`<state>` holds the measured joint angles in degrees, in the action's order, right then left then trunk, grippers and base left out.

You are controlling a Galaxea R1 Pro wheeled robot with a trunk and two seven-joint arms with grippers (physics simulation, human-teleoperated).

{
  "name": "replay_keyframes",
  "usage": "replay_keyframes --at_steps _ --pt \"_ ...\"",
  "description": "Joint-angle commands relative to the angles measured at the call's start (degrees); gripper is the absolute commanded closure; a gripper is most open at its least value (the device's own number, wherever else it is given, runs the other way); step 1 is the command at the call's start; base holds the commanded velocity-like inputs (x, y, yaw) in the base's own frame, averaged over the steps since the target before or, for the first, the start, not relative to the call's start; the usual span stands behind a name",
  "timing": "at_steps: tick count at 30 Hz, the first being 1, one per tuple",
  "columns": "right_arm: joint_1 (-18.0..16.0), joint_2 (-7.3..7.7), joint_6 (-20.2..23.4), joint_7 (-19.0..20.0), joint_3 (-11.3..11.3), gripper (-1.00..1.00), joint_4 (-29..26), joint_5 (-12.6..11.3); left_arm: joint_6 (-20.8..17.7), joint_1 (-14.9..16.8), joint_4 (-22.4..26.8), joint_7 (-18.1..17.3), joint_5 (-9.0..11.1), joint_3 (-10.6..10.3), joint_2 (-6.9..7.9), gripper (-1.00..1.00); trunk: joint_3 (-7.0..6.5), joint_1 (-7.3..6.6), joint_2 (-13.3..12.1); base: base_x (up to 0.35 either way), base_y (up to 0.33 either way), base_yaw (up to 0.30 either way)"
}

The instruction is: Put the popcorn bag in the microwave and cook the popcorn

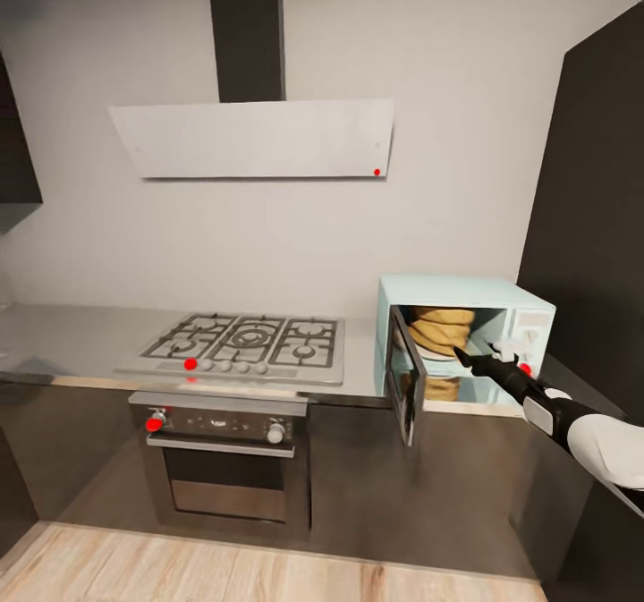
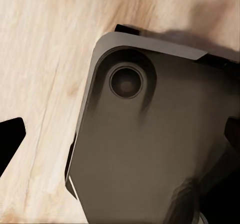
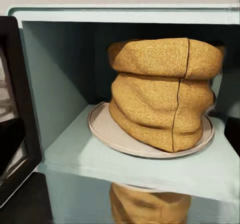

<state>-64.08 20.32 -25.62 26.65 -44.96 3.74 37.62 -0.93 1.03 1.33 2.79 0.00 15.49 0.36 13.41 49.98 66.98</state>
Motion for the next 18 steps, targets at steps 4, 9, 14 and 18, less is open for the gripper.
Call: replay_keyframes --at_steps 4,9,14,18 --pt "1.21 0.07 -0.13 -5.42 -0.31 -1.0 0.25 0.16 0.03 0.03 0.11 0.11 0.0 0.25 0.17 -1.0 0.08 -0.03 0.06 -0.327 0.119 0.0" --pt "8.28 0.07 0.07 -6.39 -0.28 -1.0 0.54 0.22 0.78 0.03 1.49 0.11 0.0 0.25 0.47 -1.0 0.08 -0.03 0.06 -0.079 0.042 0.0" --pt "23.53 0.07 0.22 -6.77 -0.29 -1.0 0.57 0.34 0.84 0.03 6.72 0.18 0.0 0.28 1.4 -1.0 0.08 -0.03 0.06 -0.002 0.001 0.0" --pt "32.24 0.07 0.59 -7.35 -0.2 -1.0 0.7 0.37 0.78 0.03 12.31 0.19 0.0 0.33 2.06 -1.0 0.08 -0.03 0.06 0.0 0.0 0.0"
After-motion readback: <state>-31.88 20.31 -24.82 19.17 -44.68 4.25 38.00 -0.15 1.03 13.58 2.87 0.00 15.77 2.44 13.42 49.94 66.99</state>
